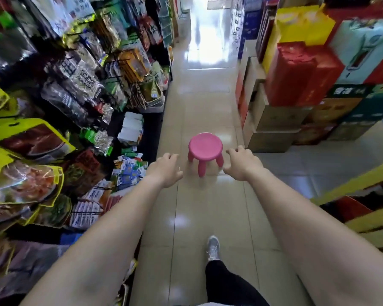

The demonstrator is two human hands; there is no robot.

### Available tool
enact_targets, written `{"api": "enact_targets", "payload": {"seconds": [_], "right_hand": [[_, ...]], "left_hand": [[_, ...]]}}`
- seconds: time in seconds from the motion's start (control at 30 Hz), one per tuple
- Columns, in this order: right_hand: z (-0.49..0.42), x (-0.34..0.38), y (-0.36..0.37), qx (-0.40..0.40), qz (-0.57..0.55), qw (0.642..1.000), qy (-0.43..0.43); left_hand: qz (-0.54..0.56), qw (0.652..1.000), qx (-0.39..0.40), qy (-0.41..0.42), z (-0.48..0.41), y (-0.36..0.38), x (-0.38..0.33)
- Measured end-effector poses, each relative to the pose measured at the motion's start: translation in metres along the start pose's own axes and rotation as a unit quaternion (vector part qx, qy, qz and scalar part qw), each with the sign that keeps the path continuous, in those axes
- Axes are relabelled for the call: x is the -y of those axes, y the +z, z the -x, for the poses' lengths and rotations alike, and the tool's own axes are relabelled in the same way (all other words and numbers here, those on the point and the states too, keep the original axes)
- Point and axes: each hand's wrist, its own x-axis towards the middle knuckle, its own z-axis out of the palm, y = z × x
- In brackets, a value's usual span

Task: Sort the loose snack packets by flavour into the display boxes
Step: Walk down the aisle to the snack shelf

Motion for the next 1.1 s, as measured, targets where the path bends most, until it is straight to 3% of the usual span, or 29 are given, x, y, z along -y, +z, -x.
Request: {"api": "enact_targets", "payload": {"seconds": [0.5,1.1], "right_hand": [[-0.313,0.047,-0.117,0.022,0.004,0.999,-0.047],[-0.669,0.191,-0.215,0.058,0.004,0.998,-0.035]], "left_hand": [[0.073,0.993,0.011,-0.087,-0.264,-0.107,0.088],[0.091,0.992,0.023,-0.079,-0.605,-0.242,0.245]]}}
